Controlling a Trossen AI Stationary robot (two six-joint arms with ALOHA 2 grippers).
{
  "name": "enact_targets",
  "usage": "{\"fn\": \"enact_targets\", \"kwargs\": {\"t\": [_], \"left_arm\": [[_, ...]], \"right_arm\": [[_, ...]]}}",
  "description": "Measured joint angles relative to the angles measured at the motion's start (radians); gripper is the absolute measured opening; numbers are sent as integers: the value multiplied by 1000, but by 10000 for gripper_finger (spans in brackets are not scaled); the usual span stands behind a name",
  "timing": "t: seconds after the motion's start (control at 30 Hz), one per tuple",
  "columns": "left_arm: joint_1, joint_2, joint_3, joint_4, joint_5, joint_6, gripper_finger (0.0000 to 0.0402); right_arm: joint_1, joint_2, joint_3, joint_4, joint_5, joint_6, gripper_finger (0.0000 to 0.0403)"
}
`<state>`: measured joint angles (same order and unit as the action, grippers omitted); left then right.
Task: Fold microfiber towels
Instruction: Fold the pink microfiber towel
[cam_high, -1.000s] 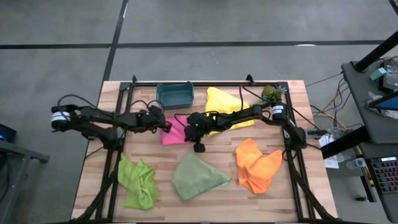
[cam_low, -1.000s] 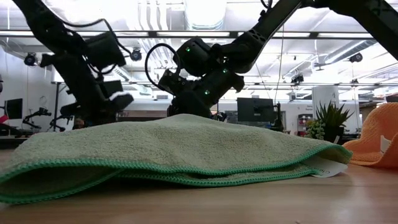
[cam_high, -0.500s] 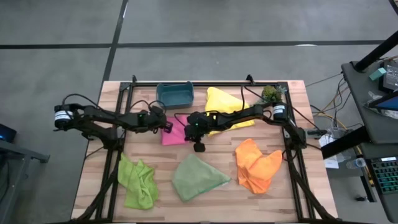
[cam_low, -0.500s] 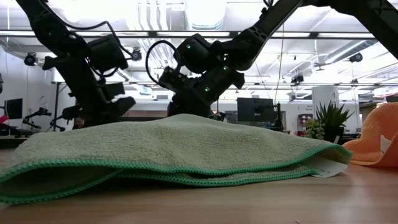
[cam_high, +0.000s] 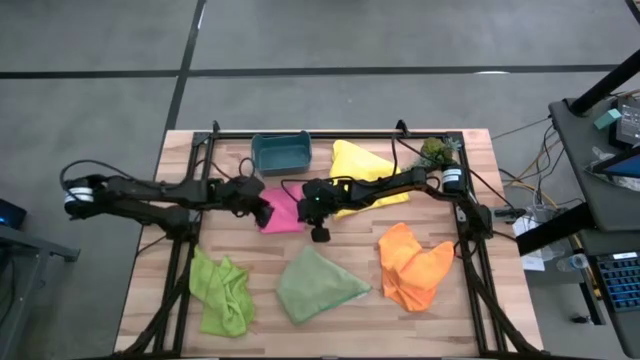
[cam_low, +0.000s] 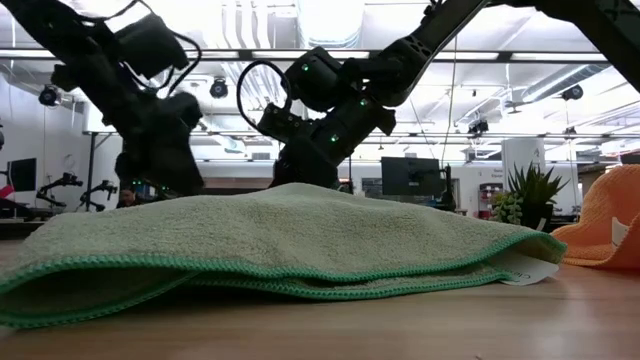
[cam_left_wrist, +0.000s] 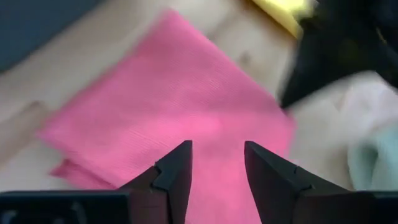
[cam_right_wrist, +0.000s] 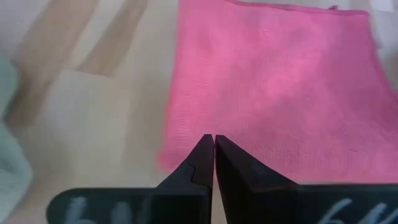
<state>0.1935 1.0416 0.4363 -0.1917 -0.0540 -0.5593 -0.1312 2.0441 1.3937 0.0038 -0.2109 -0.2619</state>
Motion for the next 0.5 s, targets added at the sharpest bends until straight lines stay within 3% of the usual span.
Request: {"fn": "enact_targets", "kwargs": {"t": [0.27,0.5], "left_arm": [[-70,71,-14,1,64,147,132],[-77,185,-30,1,71,148,105]], "right_arm": [[-6,0,0,71,152,-4,9],[-55,0,5,165,160,30,9]]}}
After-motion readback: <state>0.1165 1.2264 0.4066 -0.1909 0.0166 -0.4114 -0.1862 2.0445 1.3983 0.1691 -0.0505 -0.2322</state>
